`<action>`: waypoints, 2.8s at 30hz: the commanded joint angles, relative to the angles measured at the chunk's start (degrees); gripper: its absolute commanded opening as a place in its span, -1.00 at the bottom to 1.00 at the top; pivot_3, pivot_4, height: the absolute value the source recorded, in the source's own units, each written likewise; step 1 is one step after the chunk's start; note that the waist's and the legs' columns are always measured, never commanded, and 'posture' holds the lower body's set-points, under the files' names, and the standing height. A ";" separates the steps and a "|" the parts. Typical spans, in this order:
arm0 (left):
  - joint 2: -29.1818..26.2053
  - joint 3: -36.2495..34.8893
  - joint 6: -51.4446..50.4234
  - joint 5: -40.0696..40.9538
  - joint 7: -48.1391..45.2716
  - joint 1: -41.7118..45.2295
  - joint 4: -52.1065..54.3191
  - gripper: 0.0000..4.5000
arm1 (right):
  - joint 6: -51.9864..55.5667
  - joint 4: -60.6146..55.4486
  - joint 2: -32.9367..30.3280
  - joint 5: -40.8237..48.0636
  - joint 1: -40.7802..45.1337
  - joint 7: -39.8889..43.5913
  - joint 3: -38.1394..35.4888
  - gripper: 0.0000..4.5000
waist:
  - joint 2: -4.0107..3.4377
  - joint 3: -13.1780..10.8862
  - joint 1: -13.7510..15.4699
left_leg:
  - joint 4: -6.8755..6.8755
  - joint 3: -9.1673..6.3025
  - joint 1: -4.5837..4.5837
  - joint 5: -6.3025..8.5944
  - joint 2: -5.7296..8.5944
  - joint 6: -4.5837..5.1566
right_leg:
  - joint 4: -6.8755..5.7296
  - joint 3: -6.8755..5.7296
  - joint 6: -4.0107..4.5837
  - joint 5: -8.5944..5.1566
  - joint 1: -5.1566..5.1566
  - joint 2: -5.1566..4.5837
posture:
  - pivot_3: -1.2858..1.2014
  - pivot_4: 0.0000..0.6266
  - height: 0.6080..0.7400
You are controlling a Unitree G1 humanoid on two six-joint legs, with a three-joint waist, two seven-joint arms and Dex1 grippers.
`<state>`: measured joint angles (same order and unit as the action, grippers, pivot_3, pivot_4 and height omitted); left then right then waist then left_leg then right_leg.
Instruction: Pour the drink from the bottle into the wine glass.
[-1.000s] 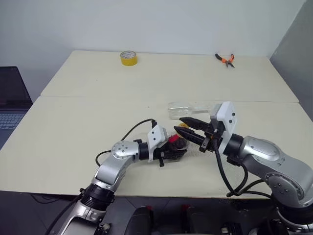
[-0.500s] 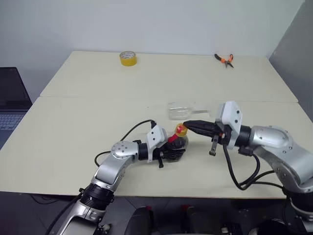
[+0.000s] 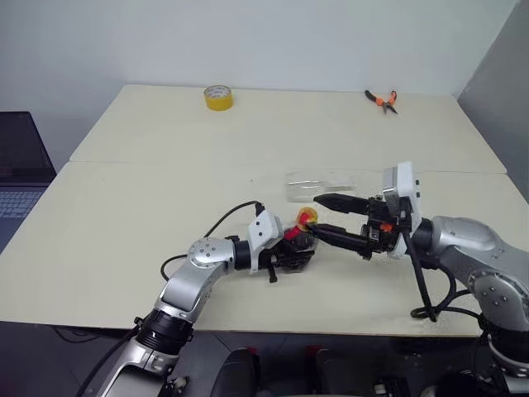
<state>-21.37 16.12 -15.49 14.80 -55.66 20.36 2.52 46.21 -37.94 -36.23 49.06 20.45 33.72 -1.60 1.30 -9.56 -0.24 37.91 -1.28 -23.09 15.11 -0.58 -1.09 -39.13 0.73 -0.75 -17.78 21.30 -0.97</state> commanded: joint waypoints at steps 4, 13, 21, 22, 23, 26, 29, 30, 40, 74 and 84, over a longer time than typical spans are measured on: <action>-0.05 -0.72 1.88 0.54 -0.60 1.09 2.59 -0.44 | 0.73 -4.56 3.10 -4.01 -0.57 -8.78 2.85 0.46 | 0.00 0.00 -0.02 | -0.02 0.00 -0.01 0.00 -0.01 0.00 | 0.00 0.00 0.00 0.00 0.02 0.01 | 0.03 -0.52 1.00; 0.15 -0.38 2.56 0.38 -1.07 1.83 1.58 -0.45 | 0.28 -3.40 4.44 -9.17 -0.64 -11.04 6.16 0.46 | 0.00 0.00 -0.03 | -0.01 0.01 0.00 0.00 0.00 0.00 | 0.00 0.01 0.00 0.00 0.02 0.01 | 0.03 -0.52 1.00; 0.21 -0.42 2.58 0.12 -1.11 1.69 1.67 -0.45 | -0.48 -2.94 6.83 -8.94 -1.69 -10.55 4.90 0.39 | 0.00 0.00 -0.04 | -0.01 0.01 -0.01 0.00 0.00 0.00 | 0.00 0.01 0.00 0.00 0.02 0.01 | 0.03 -0.52 1.00; 0.20 -0.44 2.56 0.08 -1.12 1.63 1.71 -0.45 | -0.55 -2.96 6.97 -8.86 -1.83 -10.37 4.79 0.29 | 0.00 0.00 -0.04 | -0.01 0.01 0.00 0.00 0.00 0.00 | 0.00 0.01 0.00 0.00 0.02 0.01 | 0.03 -0.52 1.00; 0.20 -0.45 2.55 0.05 -1.13 1.60 1.70 -0.45 | -0.59 -2.94 6.93 -9.04 -1.95 -10.19 4.83 0.21 | 0.00 0.00 -0.04 | -0.01 0.01 0.00 0.00 0.00 0.00 | 0.00 0.01 0.00 0.00 0.02 0.01 | 0.03 -0.52 1.00; 0.23 -0.50 2.47 -0.02 -1.09 1.55 1.75 -0.46 | -0.87 -2.57 7.21 -9.26 -2.07 -9.54 4.49 -0.24 | 0.00 0.00 -0.04 | -0.01 0.01 0.00 0.00 0.00 0.00 | 0.00 0.01 0.00 0.00 0.02 0.01 | 0.03 -0.52 1.00; 0.17 -0.52 2.37 0.00 -1.03 1.38 1.97 -0.49 | -1.71 -1.65 7.33 -9.35 -1.96 -8.28 3.98 -0.43 | 0.00 0.00 -0.04 | -0.01 0.01 0.00 0.00 0.00 0.00 | 0.00 0.01 0.00 0.00 0.02 0.01 | 0.03 -0.52 1.00; 0.12 -0.51 2.30 0.03 -1.03 1.28 2.12 -0.50 | -2.20 -1.16 7.24 -9.46 -1.84 -7.57 3.86 -0.43 | 0.00 0.00 -0.04 | -0.01 0.01 0.00 0.00 0.00 0.00 | 0.00 0.01 0.00 0.00 0.02 0.01 | 0.03 -0.52 1.00; -0.30 0.00 1.29 0.73 -1.97 1.05 3.30 -0.58 | -21.51 20.40 -6.21 -20.64 8.80 22.23 10.17 -0.43 | -0.02 -0.02 -0.16 | -0.03 0.02 0.05 0.00 0.01 0.01 | 0.03 0.00 0.00 0.00 -0.01 0.04 | 0.03 -0.52 1.00; 5.02 -0.17 4.13 -1.36 2.74 3.70 -2.61 -0.65 | 7.50 -15.31 10.98 -9.16 -5.86 -25.23 2.09 0.45 | -0.04 -0.03 0.06 | 0.05 -0.04 -0.15 -0.01 0.05 0.00 | -0.02 -0.06 -0.02 0.02 0.10 -0.03 | 0.03 -0.52 1.00; 5.22 -0.38 4.63 -1.64 2.71 3.83 -3.11 -0.65 | 7.97 -13.09 13.13 -10.19 -5.36 -26.99 3.92 0.45 | -0.04 -0.03 0.02 | 0.04 -0.05 -0.15 -0.01 0.04 0.00 | -0.02 -0.06 -0.02 0.01 0.10 -0.01 | 0.03 -0.52 1.00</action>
<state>-16.49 16.44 -12.28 12.76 -53.01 23.19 -2.39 54.41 -50.45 -23.35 39.00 14.39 6.91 2.38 1.27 -9.59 -0.22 37.96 -1.32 -23.24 15.10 -0.54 -1.09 -39.15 0.66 -0.77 -17.77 21.40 -0.98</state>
